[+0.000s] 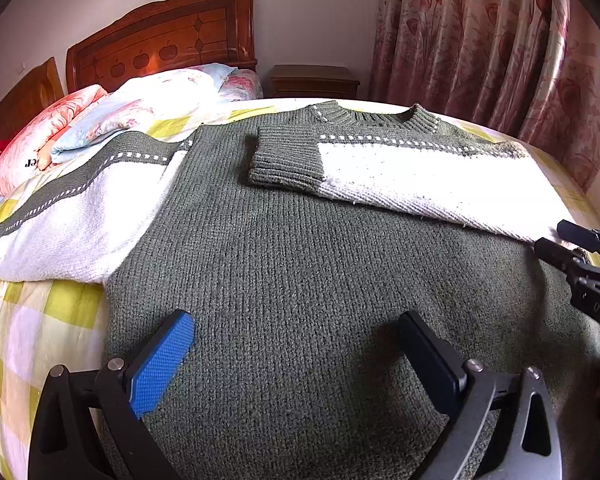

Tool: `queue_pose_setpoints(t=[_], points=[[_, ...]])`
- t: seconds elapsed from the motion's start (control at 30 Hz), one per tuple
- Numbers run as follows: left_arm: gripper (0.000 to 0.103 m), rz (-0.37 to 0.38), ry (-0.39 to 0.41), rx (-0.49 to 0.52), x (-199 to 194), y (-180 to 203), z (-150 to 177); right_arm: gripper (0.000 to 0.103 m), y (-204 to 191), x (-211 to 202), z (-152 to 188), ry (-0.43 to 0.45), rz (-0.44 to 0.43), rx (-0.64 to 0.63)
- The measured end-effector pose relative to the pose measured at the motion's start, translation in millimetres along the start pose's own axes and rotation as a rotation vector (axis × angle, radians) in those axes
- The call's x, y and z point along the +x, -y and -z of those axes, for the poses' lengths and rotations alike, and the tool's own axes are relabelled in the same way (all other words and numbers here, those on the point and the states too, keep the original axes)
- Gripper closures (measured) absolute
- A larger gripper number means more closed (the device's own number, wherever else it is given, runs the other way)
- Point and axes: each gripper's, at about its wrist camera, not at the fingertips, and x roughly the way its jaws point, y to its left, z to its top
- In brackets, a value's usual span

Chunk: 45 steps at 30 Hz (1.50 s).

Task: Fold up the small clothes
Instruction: 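Grasp the green cuff of the folded sleeve with the left tool and lay it flat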

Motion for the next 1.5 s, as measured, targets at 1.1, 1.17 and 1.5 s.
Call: queue_pose_setpoints(t=[1.1, 1.17, 1.5], points=[[0.024, 0.286, -0.055, -0.226, 47, -52, -96, 0.0, 55, -18, 6, 0.003, 0.23, 0.305], [0.028, 0.274, -0.077, -0.176, 61, -44, -107, 0.0, 57, -20, 6, 0.014, 0.225, 0.315], [0.082, 0.347, 0.006, -0.262, 18, -44, -101, 0.0, 58, -30, 26, -0.053, 0.214, 0.293]])
